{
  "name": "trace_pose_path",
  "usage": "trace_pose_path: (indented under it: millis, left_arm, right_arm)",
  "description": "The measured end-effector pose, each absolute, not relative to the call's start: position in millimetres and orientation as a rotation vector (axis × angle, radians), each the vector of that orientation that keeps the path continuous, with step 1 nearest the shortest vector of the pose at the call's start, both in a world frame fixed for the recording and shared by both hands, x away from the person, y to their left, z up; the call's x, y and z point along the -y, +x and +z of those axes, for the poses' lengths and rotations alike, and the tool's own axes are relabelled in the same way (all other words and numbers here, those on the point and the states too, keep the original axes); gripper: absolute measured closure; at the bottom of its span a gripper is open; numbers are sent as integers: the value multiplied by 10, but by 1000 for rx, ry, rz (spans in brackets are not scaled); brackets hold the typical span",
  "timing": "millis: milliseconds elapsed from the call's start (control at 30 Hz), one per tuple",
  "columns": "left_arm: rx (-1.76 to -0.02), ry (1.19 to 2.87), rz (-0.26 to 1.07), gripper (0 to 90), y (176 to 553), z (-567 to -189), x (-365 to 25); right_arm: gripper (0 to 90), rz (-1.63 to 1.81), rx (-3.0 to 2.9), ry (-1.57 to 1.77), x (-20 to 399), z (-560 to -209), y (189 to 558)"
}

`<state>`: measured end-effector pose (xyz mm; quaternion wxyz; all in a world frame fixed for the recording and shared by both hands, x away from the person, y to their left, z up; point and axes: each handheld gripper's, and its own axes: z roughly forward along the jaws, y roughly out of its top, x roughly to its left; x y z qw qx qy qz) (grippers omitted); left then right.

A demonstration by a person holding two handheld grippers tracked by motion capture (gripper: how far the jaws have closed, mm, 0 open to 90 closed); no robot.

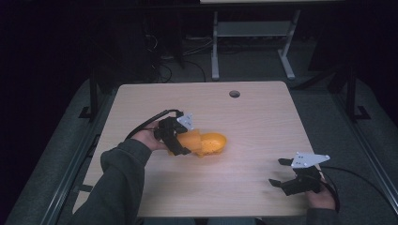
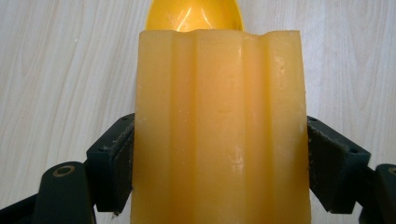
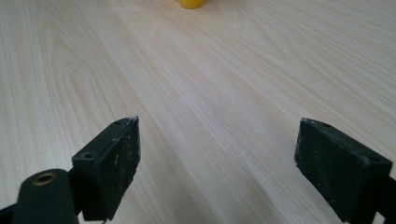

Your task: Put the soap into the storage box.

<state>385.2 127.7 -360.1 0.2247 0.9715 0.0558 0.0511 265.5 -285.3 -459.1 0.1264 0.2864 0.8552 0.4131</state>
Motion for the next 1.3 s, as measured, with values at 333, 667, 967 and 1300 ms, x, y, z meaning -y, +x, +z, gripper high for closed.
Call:
trace_pose_path:
  millis: [333,667,967,1300]
  left_arm:
    - [-132,2697,140,211,3933,-3606,-1162]
    - [-110,2705,124,211,3985,-3643,-1042]
    - [-85,2698,128,211,4033,-3623,-933]
    - [-68,2699,101,211,4088,-3681,-782]
  right_arm:
    - [137,1203,-2487,831,2856,-4591,2655]
    - [137,1203,-2489,836,2854,-4591,2651]
    - [137,1203,-2490,846,2853,-4588,2650]
    - [137,1211,-2488,831,2864,-4589,2655]
